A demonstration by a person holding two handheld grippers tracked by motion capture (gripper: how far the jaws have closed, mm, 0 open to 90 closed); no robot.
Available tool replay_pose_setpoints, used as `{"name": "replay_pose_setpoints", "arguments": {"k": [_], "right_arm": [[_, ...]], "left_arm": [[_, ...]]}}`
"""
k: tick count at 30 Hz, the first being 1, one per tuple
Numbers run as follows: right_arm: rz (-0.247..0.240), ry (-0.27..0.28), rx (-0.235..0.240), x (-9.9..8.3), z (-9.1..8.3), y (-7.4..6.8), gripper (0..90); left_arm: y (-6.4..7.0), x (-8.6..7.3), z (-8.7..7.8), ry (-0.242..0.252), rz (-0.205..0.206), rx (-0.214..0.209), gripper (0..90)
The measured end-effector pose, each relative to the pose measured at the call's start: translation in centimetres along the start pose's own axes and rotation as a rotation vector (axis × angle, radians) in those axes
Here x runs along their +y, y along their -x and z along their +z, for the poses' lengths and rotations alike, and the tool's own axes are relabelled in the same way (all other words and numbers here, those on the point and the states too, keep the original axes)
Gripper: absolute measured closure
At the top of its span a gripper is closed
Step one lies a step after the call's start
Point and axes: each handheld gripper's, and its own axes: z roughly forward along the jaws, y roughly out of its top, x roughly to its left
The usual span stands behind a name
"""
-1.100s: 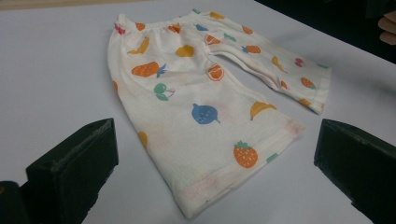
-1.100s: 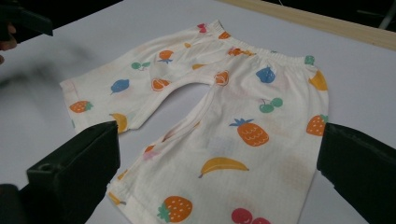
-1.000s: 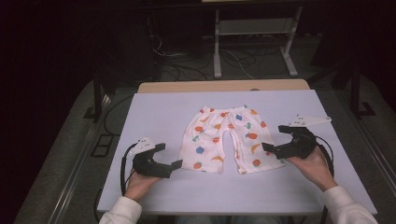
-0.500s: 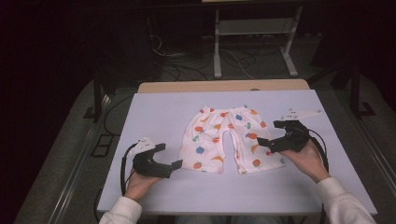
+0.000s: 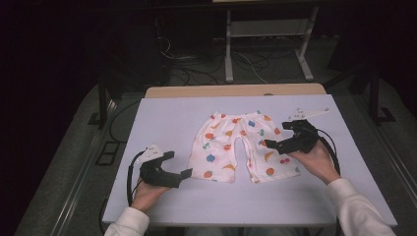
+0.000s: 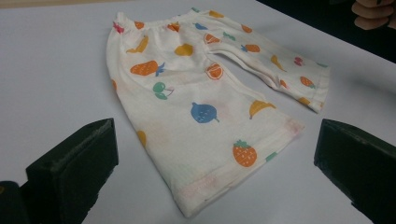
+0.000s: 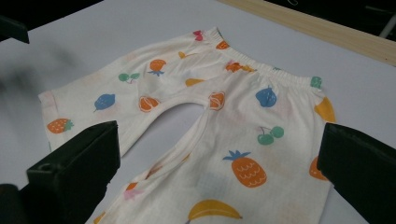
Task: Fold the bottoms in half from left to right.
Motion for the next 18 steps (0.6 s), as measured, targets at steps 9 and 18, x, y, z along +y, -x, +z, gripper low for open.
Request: {"name": "replay_pose_setpoints", "arguments": {"k": [9, 18], "right_arm": [[-0.012, -0.01, -0.006, 1.1, 0.9, 0.0, 0.0], [-0.015, -0.019, -0.002, 2.0, 2.1, 0.0, 0.0]], "left_arm": [[0.0, 0.0, 0.0, 0.0, 0.0, -0.002, 0.0], [0.0, 0.0, 0.0, 0.0, 0.002, -0.003, 0.0]]}}
